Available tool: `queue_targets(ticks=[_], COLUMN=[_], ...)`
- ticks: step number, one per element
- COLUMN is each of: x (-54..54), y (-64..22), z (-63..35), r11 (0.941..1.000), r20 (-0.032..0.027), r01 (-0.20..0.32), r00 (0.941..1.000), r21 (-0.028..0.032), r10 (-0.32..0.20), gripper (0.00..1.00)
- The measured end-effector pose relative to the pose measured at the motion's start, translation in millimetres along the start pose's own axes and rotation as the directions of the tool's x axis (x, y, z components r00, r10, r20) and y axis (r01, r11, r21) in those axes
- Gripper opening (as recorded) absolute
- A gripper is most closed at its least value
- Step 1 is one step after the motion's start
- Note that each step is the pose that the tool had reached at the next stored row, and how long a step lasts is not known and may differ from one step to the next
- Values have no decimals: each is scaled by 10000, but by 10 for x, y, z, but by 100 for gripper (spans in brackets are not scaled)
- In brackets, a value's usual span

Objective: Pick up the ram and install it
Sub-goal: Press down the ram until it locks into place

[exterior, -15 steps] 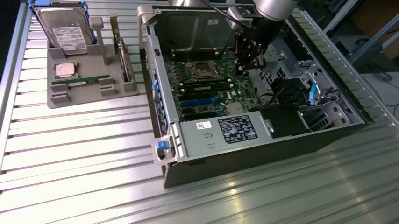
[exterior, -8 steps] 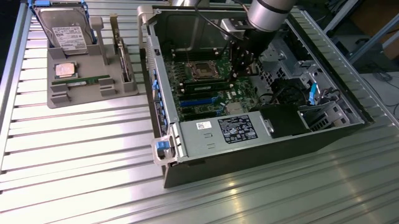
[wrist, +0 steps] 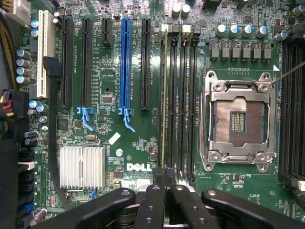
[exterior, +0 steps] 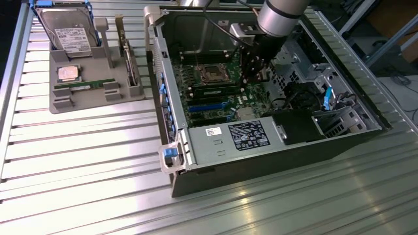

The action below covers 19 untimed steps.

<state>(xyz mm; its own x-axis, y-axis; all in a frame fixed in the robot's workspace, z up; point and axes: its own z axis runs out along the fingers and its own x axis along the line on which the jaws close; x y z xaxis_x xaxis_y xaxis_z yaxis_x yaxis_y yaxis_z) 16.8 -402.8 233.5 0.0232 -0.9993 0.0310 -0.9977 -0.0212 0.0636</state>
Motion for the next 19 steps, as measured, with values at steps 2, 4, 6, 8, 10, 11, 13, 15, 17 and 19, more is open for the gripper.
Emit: queue_targets(ticks=[2,4,6,8,10,11,13,15,17,19], x=[1,3,4,7,6,5,-1,-2,-7,-9], y=[0,-1,-2,6,63,138,341,434,627,719], z=[15,27,26,-79,-90,-86,-74,-67,-55,-47], r11=[10000,10000,10000,10000,10000,10000,9999,9999,9999,9998], r20=[-1,9,26,28,29,27,25,27,24,25], r01=[-1,-1,1,1,0,-1,-3,-3,-4,-6], r00=[10000,10000,10000,10000,10000,10000,10000,10000,10000,10000], r21=[-1,0,1,21,56,79,119,135,169,182], r10=[1,1,-1,-1,0,0,2,2,4,5], gripper=[10,10,10,10,10,10,10,10,10,10])
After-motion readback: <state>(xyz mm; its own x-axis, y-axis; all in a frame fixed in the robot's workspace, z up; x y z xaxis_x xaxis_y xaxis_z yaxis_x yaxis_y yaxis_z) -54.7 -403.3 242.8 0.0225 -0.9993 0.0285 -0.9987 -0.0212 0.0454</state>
